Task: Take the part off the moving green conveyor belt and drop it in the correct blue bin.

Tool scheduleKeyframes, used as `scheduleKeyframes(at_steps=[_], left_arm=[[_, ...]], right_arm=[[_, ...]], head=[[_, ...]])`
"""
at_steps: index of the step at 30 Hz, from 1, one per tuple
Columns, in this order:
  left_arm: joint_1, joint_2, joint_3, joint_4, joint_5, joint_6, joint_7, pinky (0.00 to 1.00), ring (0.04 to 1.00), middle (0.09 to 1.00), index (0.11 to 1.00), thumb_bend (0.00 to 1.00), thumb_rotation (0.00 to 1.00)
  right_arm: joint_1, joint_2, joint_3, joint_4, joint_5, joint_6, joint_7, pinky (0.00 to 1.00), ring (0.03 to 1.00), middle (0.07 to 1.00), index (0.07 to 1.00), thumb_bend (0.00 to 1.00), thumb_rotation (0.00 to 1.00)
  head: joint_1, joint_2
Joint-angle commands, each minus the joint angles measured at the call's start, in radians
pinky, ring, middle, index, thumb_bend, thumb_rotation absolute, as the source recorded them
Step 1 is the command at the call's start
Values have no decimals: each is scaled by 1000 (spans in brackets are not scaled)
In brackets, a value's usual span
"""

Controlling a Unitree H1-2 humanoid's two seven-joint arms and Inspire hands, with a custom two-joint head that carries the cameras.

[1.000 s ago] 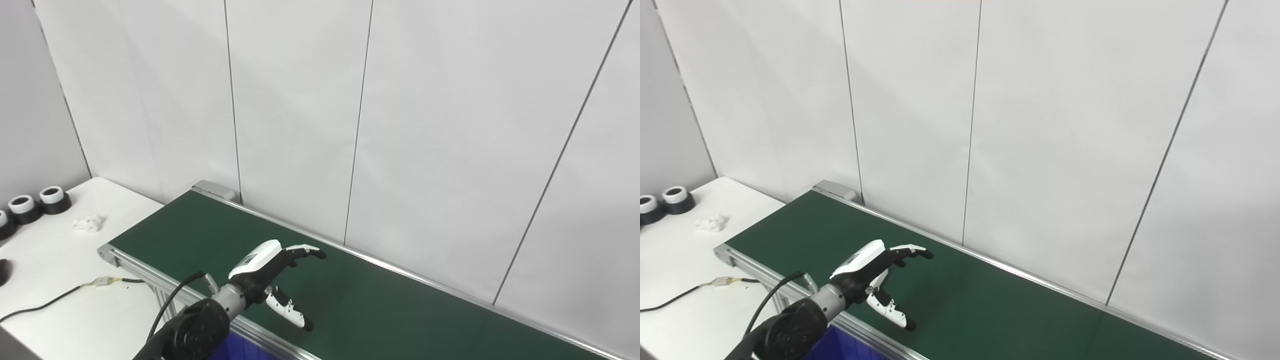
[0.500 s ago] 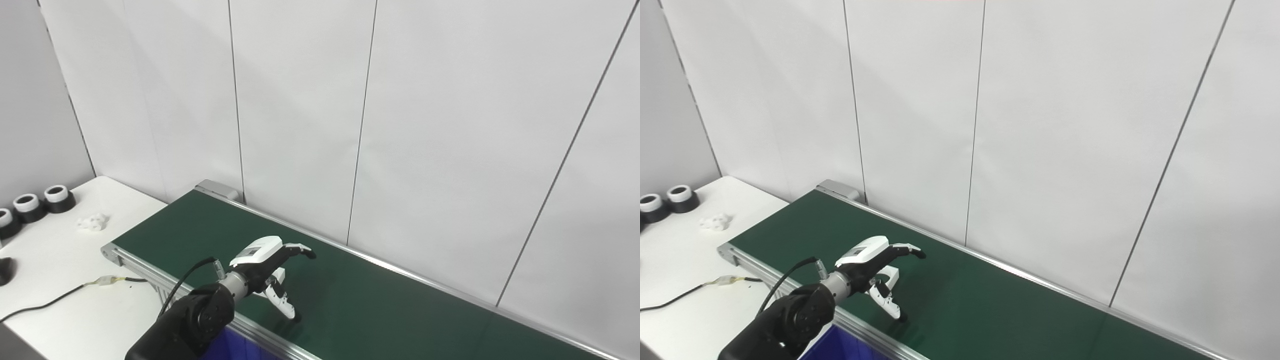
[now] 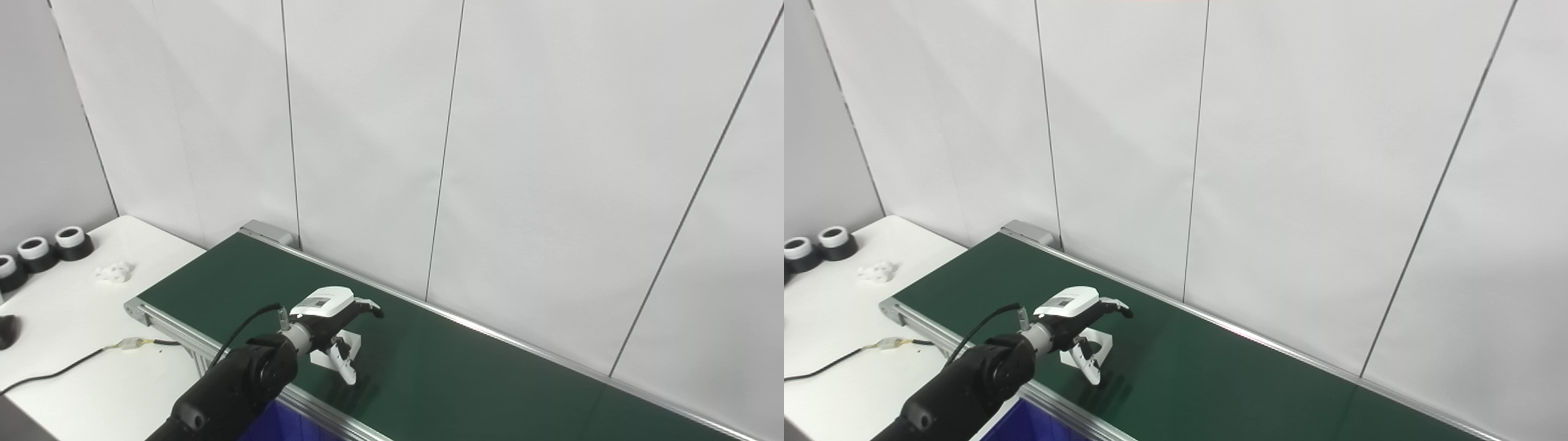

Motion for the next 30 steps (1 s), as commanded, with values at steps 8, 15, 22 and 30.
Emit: scheduleKeyframes(at_steps=[8,15,22,30], left_arm=[[-62,42,-18,49,68,-3,60,823,854,877,818,861,0],[-83,41,-37,118,83,6,60,844,874,883,820,894,0],[-89,44,-61,172,90,-12,75,824,876,887,816,939,1],[-93,28,-88,231,94,-10,119,831,855,864,814,932,17]], right_arm=[[6,9,-5,-44,9,-58,12,736,778,814,880,496,523],[15,12,-9,-55,4,-58,16,734,778,815,880,509,549],[22,12,-13,-64,4,-58,22,724,773,813,880,524,557],[26,19,-23,-71,-3,-57,30,730,771,811,884,559,590]], head=[[-4,4],[-8,11],[-11,18],[-18,20]])
